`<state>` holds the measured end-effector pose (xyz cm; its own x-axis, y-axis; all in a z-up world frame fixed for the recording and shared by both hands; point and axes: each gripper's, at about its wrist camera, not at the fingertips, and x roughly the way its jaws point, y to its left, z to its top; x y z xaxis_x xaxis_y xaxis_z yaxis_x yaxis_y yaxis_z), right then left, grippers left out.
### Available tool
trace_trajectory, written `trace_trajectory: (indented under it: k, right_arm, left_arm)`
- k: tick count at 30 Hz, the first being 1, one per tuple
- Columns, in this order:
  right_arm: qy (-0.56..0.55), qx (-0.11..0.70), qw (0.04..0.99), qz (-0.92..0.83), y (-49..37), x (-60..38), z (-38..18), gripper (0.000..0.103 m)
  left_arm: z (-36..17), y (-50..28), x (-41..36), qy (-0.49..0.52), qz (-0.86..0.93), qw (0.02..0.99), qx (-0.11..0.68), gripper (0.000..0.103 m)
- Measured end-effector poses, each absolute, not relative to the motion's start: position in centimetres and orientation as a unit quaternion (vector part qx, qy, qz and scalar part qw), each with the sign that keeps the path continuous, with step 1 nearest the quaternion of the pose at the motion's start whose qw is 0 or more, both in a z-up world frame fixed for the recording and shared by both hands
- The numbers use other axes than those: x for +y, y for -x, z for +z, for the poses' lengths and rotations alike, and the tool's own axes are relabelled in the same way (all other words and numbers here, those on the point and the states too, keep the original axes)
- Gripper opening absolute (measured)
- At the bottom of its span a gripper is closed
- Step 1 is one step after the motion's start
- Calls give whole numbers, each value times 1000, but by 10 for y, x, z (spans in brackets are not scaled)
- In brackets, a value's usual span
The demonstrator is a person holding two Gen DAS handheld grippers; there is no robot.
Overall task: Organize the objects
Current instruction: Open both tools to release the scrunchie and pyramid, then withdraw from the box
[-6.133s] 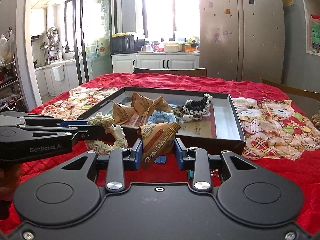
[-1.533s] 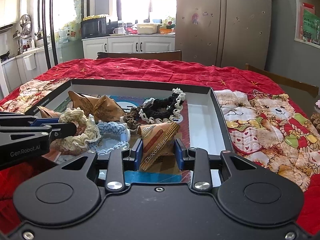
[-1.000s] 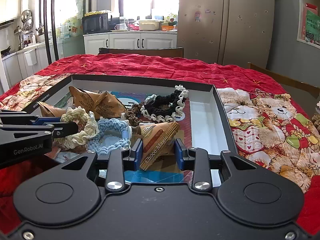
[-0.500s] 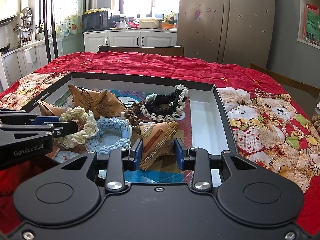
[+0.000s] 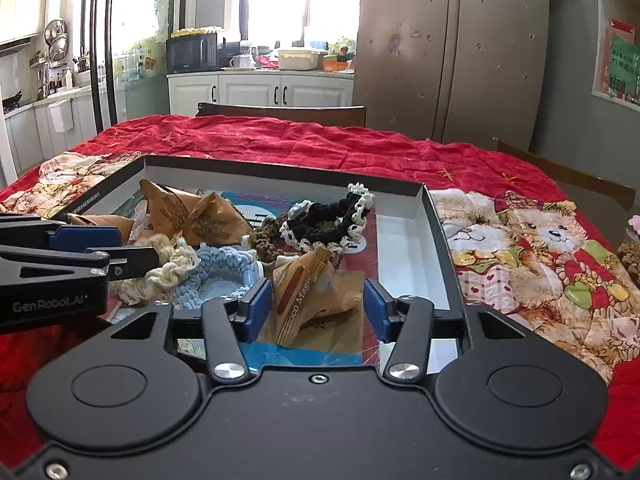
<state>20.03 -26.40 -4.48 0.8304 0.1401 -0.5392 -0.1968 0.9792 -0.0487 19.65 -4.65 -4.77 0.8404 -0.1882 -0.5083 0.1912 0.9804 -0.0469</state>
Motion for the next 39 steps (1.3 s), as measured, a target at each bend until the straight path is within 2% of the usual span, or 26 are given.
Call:
trace_trajectory:
  k: [2,4,10,21,27,39]
  right_arm:
    - [47,273,957,90,-198,-266,-43,54]
    - [44,267,958,91,-196,-267,-41,58]
    - [50,257,960,98,-189,-265,-36,70]
    - [60,242,964,93,-173,-263,-24,78]
    - [56,238,966,89,-161,-267,-15,79]
    - [34,223,970,89,-122,-288,5,81]
  left_arm:
    - [-45,-194,-47,-2,-100,960,260,60]
    - [-42,-190,-47,2,-102,961,257,69]
    - [-32,-180,-49,6,-102,966,238,76]
    - [-19,-168,-37,33,-93,967,233,81]
    - [-10,-155,-36,40,-91,970,223,85]
    - [3,-128,-50,39,-113,968,220,86]
